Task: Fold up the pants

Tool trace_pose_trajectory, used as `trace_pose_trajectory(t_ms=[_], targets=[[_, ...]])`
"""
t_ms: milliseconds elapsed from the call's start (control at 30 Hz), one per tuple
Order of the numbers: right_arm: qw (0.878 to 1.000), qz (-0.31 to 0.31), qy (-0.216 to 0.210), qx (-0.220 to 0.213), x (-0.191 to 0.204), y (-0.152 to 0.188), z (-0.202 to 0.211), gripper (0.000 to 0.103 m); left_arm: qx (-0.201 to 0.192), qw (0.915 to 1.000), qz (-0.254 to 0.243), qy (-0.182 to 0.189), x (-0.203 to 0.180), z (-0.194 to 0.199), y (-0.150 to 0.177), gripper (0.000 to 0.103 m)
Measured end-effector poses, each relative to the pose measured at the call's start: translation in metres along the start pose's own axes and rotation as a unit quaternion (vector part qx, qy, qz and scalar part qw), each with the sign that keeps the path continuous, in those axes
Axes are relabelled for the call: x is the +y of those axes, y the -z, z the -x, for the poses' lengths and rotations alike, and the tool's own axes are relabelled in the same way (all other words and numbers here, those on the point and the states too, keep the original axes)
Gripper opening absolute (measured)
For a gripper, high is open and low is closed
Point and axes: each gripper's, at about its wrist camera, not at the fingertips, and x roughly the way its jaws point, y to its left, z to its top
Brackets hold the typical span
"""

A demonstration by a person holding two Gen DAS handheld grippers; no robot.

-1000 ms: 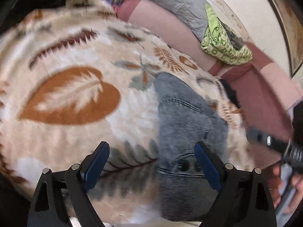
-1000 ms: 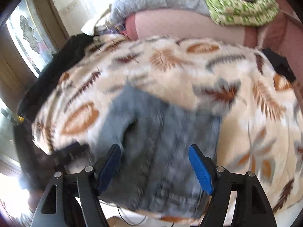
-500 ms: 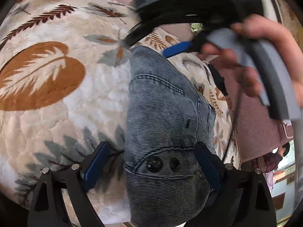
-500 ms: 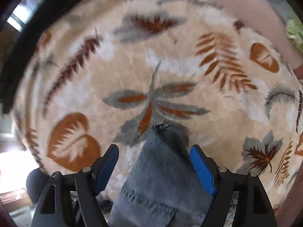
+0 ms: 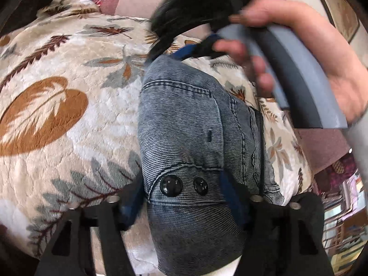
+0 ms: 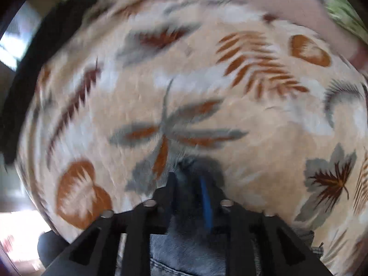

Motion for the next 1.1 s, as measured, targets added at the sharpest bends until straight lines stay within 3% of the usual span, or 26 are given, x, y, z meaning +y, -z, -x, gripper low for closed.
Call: trace_pose_trajectory(t_ms=[67,267,367,433,533,600,633,833,1100], targets=[[1.0,-0.005,-0.012,-0.028,-0.014,0.012,0.028,0.047,-0.003,0.9998,0.01,0.013,0.003,0.006,0.003,0.08],[0.995,-0.036,-0.07,-0.066,-0.059,0.078,0.088,0.058,-0.052,0.998,0.022,0.029,0.012,0.03,0.0,0.081],[0.992,-0.075,-0.094,-0.028,-0.09,0.117,0.056,0.067,-0.035,0.9984,0.037,0.026,0.026,0.027,-0.001,0.082],[0.992,-0.106,-0.066,0.031,-0.116,0.134,0.015,0.067,0.01,0.9992,0.034,0.018,0.025,0.009,0.001,0.082],[0.979,-0.141,-0.139,-0.039,-0.137,0.147,0.044,0.067,-0.008,1.0,0.0,-0.002,0.014,0.017,0.001,0.083],[0.973,-0.153,-0.15,-0.086,-0.15,0.158,0.07,0.069,-0.029,0.9995,0.002,0.007,0.014,0.03,-0.005,0.083],[0.972,-0.16,-0.149,-0.09,-0.158,0.164,0.075,0.073,-0.034,0.9993,0.006,0.012,0.015,0.035,-0.008,0.083],[0.952,-0.221,-0.21,-0.035,-0.205,0.198,0.04,0.074,0.011,0.9943,0.061,0.086,0.036,0.019,-0.035,0.084],[0.927,-0.234,-0.29,-0.032,-0.208,0.194,0.009,0.074,0.073,0.9874,0.095,0.103,0.036,-0.027,-0.048,0.084]])
